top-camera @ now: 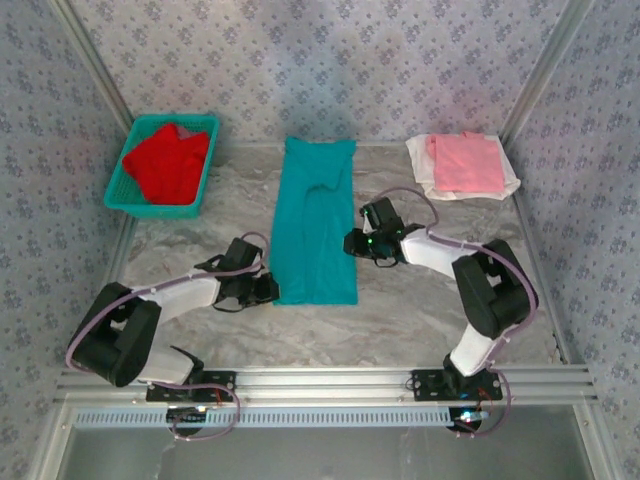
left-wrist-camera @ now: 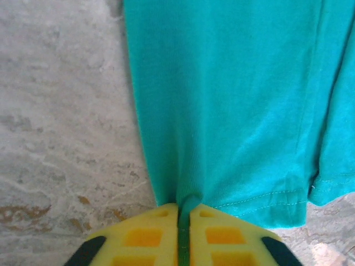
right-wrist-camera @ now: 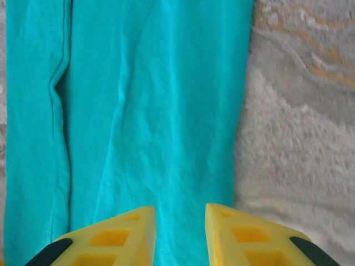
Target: Fold and stack the t-shirts
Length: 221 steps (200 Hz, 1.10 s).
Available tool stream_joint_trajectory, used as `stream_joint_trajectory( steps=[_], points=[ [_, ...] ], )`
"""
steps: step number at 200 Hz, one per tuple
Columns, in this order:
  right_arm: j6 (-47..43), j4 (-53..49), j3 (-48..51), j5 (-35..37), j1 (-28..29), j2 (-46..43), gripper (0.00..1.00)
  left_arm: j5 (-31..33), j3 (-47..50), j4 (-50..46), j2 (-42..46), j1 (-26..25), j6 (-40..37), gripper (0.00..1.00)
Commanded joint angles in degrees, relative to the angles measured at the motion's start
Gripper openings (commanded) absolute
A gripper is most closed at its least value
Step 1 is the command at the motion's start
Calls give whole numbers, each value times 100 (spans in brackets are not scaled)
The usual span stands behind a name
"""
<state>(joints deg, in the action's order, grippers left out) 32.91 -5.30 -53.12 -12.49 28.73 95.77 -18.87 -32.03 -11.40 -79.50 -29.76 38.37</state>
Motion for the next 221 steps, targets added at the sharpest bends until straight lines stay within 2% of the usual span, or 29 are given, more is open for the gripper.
stream_joint_trajectory(
  steps=[1, 24, 63, 91, 132, 188, 221],
  points=[
    [243, -123, 338, -340, 75, -533, 32, 35, 75, -324, 157, -47, -24, 5],
    [576, -465, 869, -487, 272, -1101, 35, 79, 106, -529, 203, -54, -84, 0],
    [1055, -788, 1614, -550, 501, -1959, 40, 31, 170, -488, 32, -219, -67, 0],
    [1109, -692, 1665, -813, 586, -1716, 39, 25, 172, -409, -27, -294, -50, 0],
    [1294, -595, 1630, -705, 743, -1331, 36, 189, 342, -249, 284, -304, 159, 0],
    [1365, -1190, 1733, -473, 846, -1629, 36, 291, 479, -178, 534, -363, 303, 0],
    [1404, -1085, 1896, -484, 908, -1528, 36, 427, 537, -116, 575, -476, 381, 0]
  ],
)
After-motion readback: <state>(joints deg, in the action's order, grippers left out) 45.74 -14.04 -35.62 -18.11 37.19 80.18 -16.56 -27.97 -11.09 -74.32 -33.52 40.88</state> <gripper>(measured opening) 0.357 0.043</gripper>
